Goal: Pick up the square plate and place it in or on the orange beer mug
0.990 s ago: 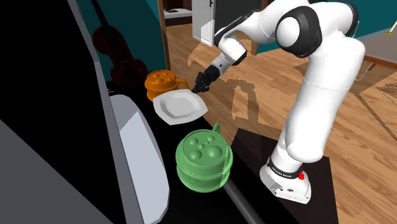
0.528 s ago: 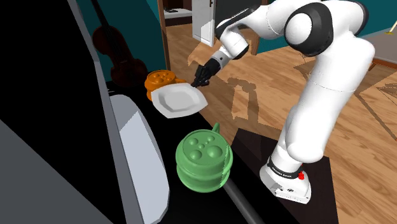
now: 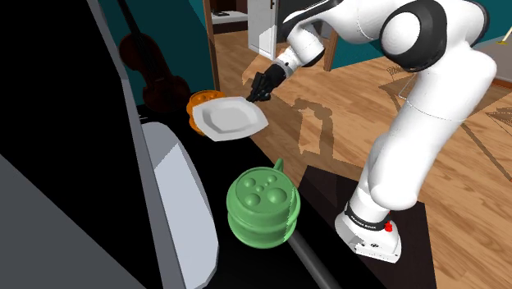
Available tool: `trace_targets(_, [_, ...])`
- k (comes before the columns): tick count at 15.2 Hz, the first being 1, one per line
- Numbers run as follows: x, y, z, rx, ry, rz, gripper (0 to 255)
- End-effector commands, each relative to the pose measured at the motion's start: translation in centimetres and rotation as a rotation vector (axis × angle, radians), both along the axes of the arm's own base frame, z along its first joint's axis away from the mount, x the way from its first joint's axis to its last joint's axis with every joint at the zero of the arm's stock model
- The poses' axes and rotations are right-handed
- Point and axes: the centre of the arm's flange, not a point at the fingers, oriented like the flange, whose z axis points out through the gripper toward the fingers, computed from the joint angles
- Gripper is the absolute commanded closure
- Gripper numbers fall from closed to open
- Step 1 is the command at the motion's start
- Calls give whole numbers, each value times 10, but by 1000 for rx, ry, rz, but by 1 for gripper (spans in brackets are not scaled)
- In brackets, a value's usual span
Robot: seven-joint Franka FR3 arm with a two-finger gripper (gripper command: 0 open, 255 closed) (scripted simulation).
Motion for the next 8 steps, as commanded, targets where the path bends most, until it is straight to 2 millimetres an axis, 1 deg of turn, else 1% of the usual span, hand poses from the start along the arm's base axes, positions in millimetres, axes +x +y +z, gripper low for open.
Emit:
trace_targets(1, [0,0,10,0,0,0,255])
trace_targets(8, [0,0,47,0,0,0,255])
